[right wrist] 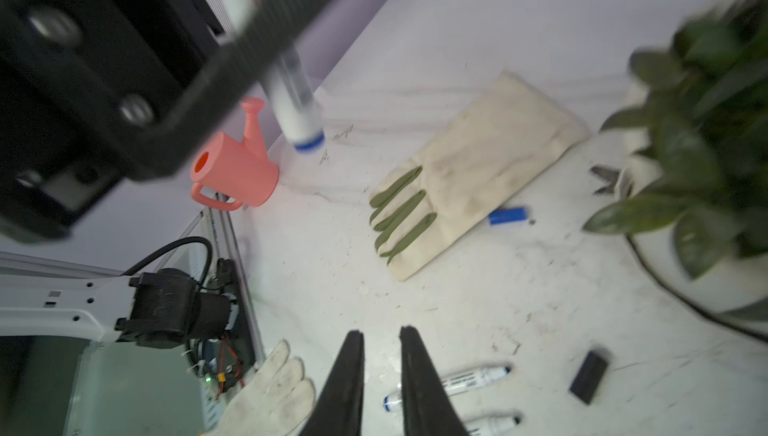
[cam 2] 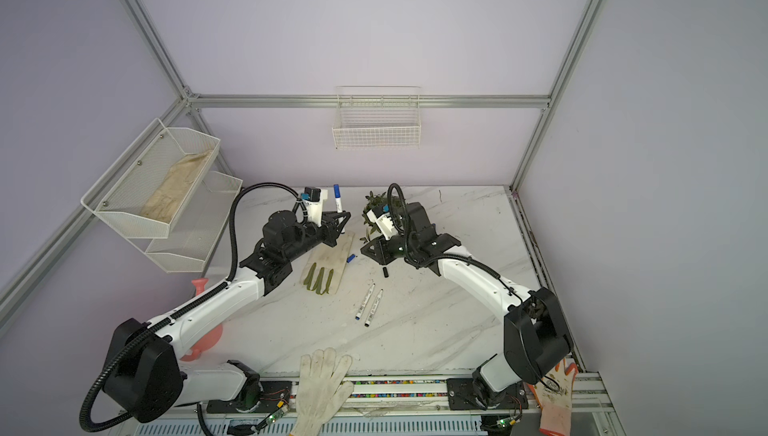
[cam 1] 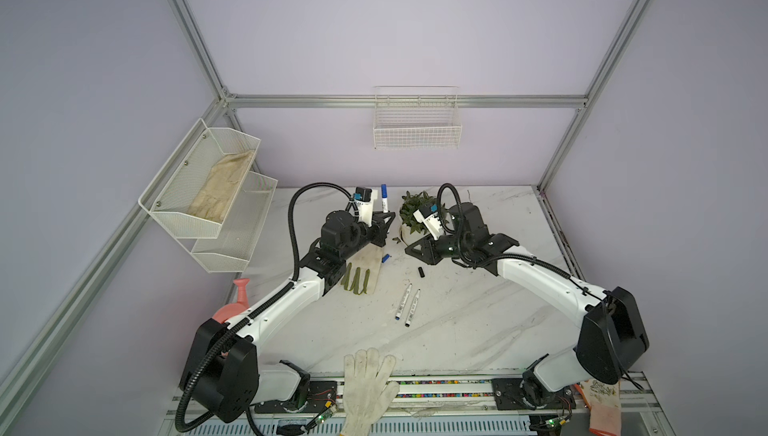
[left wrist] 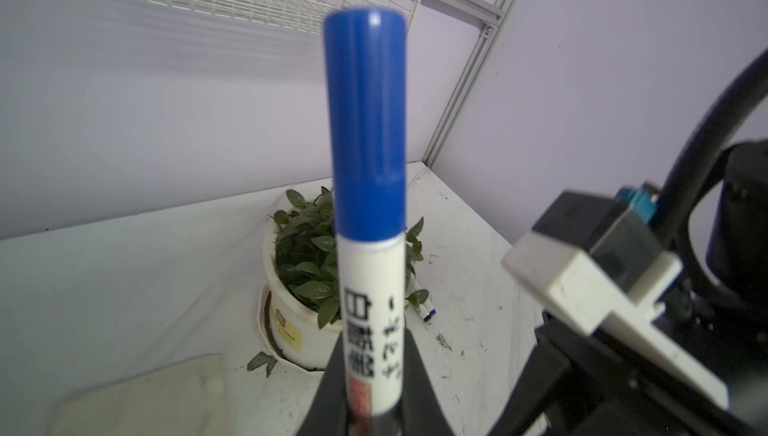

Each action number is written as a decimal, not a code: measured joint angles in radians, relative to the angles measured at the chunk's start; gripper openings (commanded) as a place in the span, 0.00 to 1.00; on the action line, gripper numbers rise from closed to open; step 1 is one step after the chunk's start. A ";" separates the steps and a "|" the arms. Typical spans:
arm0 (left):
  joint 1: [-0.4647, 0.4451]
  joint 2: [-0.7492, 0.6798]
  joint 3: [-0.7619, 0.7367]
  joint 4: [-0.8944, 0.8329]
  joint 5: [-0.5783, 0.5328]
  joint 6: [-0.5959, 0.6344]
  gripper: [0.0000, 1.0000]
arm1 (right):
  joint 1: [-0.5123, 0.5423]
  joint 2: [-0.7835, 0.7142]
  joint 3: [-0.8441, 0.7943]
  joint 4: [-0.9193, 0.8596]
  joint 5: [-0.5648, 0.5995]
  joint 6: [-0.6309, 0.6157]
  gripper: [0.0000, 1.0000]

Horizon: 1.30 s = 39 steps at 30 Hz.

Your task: Insert the pens into the pen caps

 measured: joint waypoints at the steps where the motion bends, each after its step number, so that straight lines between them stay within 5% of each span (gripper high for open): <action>1: -0.026 0.000 0.000 -0.011 -0.006 0.017 0.00 | -0.009 -0.004 0.019 0.026 0.002 0.012 0.39; 14: -0.110 0.000 -0.037 -0.047 -0.042 0.051 0.00 | -0.014 0.002 0.152 0.192 0.011 0.089 0.42; 21: -0.111 0.000 -0.043 -0.049 -0.040 0.050 0.00 | -0.014 0.041 0.165 0.196 0.036 0.098 0.33; 28: -0.111 0.000 -0.043 -0.052 -0.043 0.049 0.00 | -0.011 0.059 0.160 0.208 0.018 0.113 0.05; 39: -0.069 0.005 -0.043 -0.054 0.071 -0.010 0.00 | -0.027 0.045 0.068 0.303 -0.061 0.130 0.00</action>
